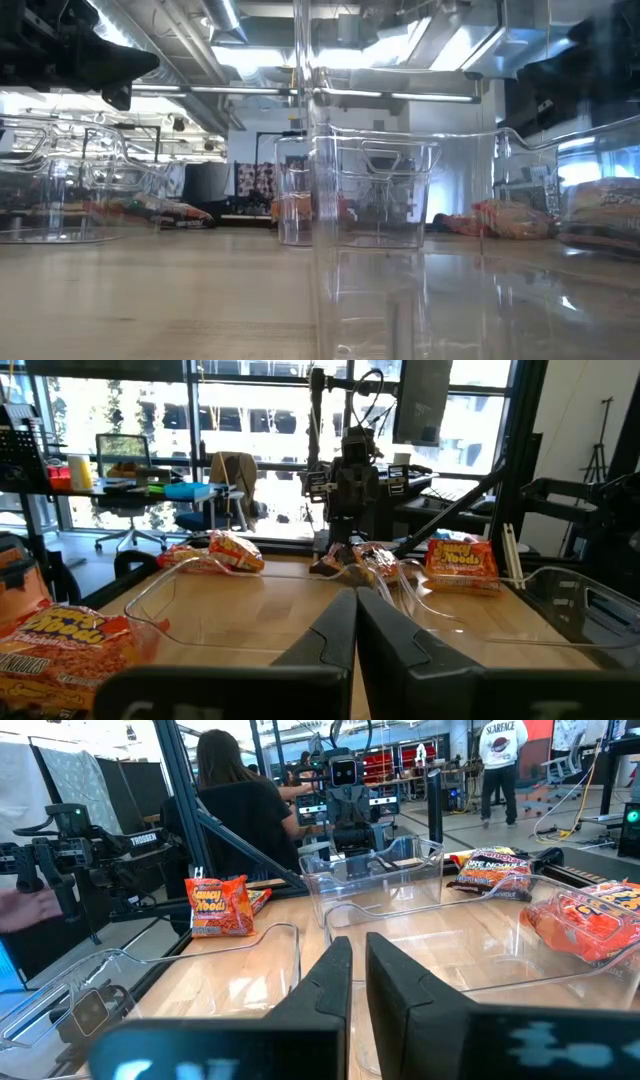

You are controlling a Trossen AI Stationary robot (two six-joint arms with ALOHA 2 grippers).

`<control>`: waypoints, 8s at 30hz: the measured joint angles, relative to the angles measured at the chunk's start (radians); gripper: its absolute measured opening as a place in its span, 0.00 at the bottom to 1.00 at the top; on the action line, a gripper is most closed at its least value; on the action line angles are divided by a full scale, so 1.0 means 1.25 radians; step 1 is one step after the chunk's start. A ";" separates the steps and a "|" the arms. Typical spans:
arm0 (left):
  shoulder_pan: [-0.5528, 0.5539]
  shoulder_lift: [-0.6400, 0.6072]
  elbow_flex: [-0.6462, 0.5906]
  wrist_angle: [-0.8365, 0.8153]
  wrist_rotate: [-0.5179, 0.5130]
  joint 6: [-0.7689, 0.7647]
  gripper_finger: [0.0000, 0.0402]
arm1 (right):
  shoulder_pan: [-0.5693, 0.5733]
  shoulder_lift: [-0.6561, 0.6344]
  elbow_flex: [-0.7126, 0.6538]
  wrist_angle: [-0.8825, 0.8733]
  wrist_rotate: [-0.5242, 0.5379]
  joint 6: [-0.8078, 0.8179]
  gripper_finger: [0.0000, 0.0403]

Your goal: Sort Maruchan noodles

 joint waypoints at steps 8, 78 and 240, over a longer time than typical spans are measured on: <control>0.000 0.000 0.000 0.052 -0.055 0.030 0.02 | 0.000 0.000 0.000 0.000 0.000 0.000 0.04; -0.269 1.131 0.775 -0.575 0.305 -1.130 0.20 | 0.000 0.000 0.001 0.002 0.018 -0.063 0.04; -0.021 1.216 1.280 -1.342 0.042 -0.446 0.00 | 0.000 0.001 0.000 0.004 0.038 -0.107 0.04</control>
